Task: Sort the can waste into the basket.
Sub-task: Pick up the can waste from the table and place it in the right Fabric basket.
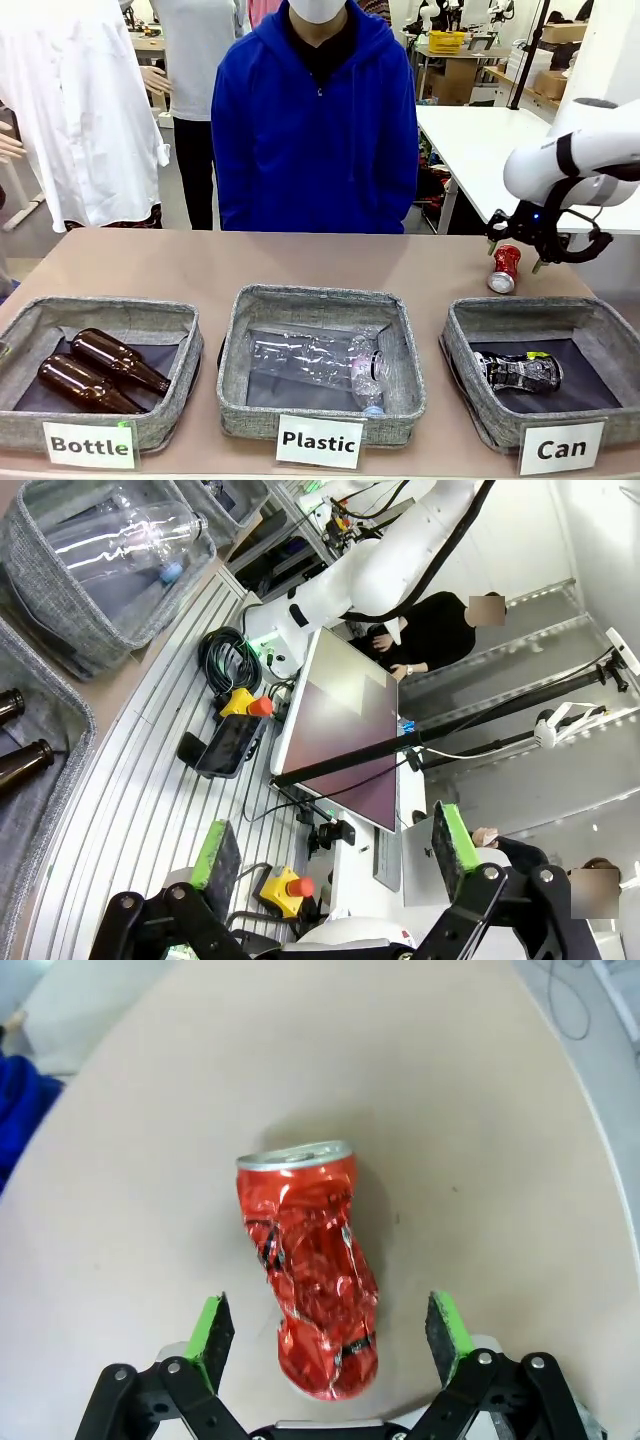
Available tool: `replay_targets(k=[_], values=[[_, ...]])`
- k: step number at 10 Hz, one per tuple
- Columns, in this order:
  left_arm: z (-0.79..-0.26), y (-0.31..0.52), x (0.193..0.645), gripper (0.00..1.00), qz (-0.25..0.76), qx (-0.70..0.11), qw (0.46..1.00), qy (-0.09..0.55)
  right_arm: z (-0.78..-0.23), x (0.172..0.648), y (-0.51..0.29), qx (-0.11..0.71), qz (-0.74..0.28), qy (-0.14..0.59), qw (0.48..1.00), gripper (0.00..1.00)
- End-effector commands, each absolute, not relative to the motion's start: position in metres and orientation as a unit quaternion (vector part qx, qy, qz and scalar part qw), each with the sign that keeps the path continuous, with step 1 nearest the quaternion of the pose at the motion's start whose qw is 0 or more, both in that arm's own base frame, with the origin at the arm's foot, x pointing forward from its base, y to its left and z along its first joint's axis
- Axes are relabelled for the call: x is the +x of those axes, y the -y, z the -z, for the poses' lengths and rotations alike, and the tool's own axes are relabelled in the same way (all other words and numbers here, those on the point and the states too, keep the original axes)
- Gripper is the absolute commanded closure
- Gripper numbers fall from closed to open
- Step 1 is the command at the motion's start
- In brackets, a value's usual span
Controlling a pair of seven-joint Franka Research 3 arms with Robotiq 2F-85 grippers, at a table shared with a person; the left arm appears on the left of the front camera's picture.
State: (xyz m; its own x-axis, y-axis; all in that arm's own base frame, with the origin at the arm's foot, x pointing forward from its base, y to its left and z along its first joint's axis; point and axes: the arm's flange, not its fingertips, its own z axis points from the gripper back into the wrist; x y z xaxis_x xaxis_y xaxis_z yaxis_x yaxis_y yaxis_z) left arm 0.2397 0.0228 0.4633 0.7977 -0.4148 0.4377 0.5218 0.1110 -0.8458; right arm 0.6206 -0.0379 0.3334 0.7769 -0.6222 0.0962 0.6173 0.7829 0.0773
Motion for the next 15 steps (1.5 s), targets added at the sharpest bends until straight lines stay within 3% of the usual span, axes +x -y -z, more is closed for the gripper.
replay_targets(k=[1,5,6,7,8,9,10,15], values=[[-0.462,-0.026,0.235,0.0,0.317,-0.588,0.743,0.042,-0.327,0.636,0.031,-0.006,0.344,0.07,0.936,0.0],[-0.462,-0.026,0.235,0.0,0.317,-0.588,0.743,0.042,-0.319,0.638,0.022,-0.02,0.336,0.069,0.939,0.0],[-0.462,-0.026,0.235,0.0,0.317,-0.588,0.743,0.042,-0.317,0.639,0.021,-0.036,0.336,0.059,0.939,0.58],[-0.462,-0.026,0.235,0.0,0.317,-0.588,0.743,0.042,-0.315,0.639,0.02,-0.039,0.334,0.059,0.94,0.58],[-0.462,-0.026,0.235,0.0,0.317,-0.588,0.743,0.042,-0.313,0.638,0.02,-0.039,0.333,0.058,0.94,1.0],[-0.462,-0.026,0.235,0.0,0.317,-0.588,0.743,0.042,-0.313,0.637,0.019,-0.038,0.332,0.058,0.941,0.63],[-0.462,-0.026,0.235,0.0,0.317,-0.588,0.743,0.042,-0.313,0.638,0.019,-0.038,0.332,0.058,0.941,1.0],[-0.462,-0.026,0.235,0.0,0.317,-0.588,0.743,0.042,-0.324,0.627,0.024,-0.037,0.319,0.069,0.945,1.0]])
